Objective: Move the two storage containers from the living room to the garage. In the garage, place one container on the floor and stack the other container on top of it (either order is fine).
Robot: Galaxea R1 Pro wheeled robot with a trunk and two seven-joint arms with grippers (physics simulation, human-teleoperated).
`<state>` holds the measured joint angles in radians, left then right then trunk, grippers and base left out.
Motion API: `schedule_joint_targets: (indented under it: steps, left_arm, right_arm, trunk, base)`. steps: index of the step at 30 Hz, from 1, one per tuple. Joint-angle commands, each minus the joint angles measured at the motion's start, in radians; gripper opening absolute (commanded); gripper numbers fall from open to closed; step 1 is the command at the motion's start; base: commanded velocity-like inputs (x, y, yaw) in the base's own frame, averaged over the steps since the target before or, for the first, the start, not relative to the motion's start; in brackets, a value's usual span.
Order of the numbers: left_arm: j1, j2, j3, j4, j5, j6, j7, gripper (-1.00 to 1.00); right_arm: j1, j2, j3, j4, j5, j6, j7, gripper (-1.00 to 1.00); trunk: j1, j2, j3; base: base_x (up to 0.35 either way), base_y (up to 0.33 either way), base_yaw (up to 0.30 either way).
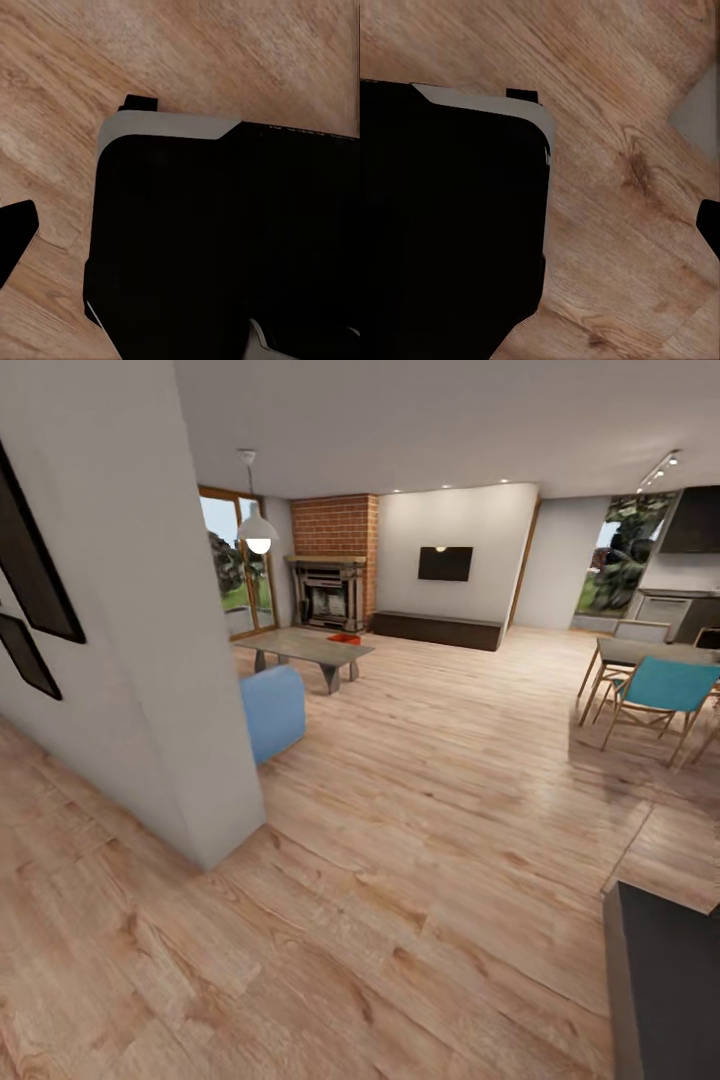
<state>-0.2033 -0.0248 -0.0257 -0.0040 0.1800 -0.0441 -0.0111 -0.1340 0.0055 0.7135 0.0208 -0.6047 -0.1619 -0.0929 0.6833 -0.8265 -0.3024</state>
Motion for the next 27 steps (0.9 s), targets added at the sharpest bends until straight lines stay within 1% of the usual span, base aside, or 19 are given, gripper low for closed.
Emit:
schedule_joint_targets:
  steps: [1,27]
  left_arm:
    - [-0.001,0.0,-0.003,0.001,0.009,-0.003,-0.001,1.0]
    - [-0.001,0.0,-0.002,0.001,0.009,-0.003,-0.001,1.0]
  right_arm:
    - [-0.001,0.001,0.007,0.002,-0.006,-0.004,-0.001,1.0]
    - [-0.001,0.001,0.007,0.002,-0.006,-0.004,-0.001,1.0]
  trunk:
    - [0.001,-0.001,-0.001]
    - [0.001,-0.001,-0.001]
  base:
    - [0.322,0.0,-0.221]
    - [0.322,0.0,-0.21]
